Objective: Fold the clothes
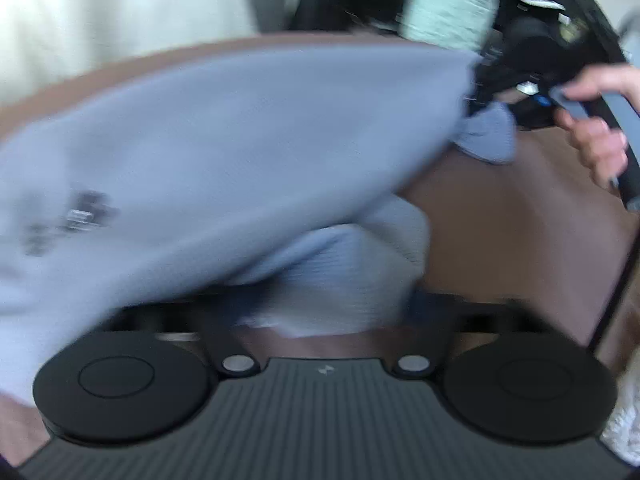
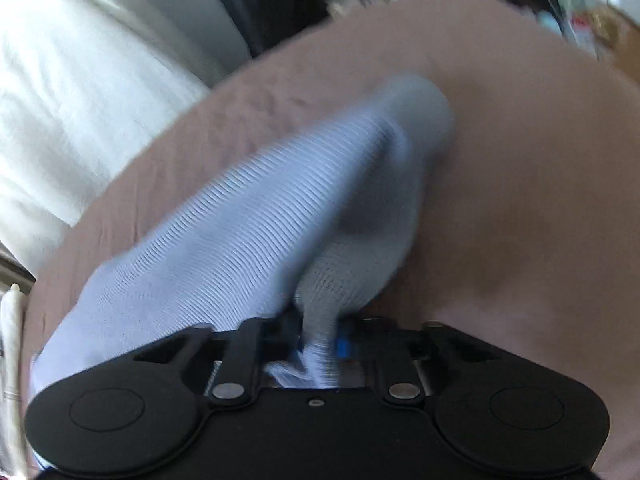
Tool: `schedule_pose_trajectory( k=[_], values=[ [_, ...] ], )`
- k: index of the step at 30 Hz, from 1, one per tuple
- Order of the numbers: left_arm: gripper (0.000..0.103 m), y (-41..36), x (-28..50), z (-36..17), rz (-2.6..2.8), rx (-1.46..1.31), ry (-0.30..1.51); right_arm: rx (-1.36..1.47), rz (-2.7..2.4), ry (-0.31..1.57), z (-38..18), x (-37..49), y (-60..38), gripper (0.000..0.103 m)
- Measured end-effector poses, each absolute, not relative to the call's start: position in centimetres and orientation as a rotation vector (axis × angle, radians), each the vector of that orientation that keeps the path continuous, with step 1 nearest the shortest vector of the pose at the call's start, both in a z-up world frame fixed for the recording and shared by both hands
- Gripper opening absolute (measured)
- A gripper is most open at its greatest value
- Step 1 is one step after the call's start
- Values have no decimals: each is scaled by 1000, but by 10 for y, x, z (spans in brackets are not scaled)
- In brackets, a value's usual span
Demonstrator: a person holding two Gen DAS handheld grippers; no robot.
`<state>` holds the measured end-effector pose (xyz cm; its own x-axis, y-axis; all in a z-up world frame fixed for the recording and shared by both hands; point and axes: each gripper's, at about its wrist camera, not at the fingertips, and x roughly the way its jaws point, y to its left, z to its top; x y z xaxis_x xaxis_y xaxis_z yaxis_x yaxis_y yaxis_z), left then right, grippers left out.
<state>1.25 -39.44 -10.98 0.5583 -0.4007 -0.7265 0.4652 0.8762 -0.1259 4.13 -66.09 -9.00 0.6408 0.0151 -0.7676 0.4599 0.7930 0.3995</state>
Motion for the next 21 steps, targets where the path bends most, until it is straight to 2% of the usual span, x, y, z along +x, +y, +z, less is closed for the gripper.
schedule_pose_trajectory(
  k=[1,4,7,13,17,21],
  values=[
    [14,-388,15,-105,-491,84,825,590,-287,814,-84,41,-658,12],
    [14,-361,22,-81,-452,105,793,522,-338,729,-68,34,-647,12],
    [14,-332,22,-39,-362,184,645,505,-361,684,-60,28,-639,12],
    [13,-275,18,23,-234,137,497,480,-233,587,-29,32,-633,12],
    [12,-242,-2,31,-178,109,450,586,-136,482,-12,22,-641,11],
    [12,-217,-12,36,-150,55,428,469,-202,461,0,4,-630,8]
  ],
)
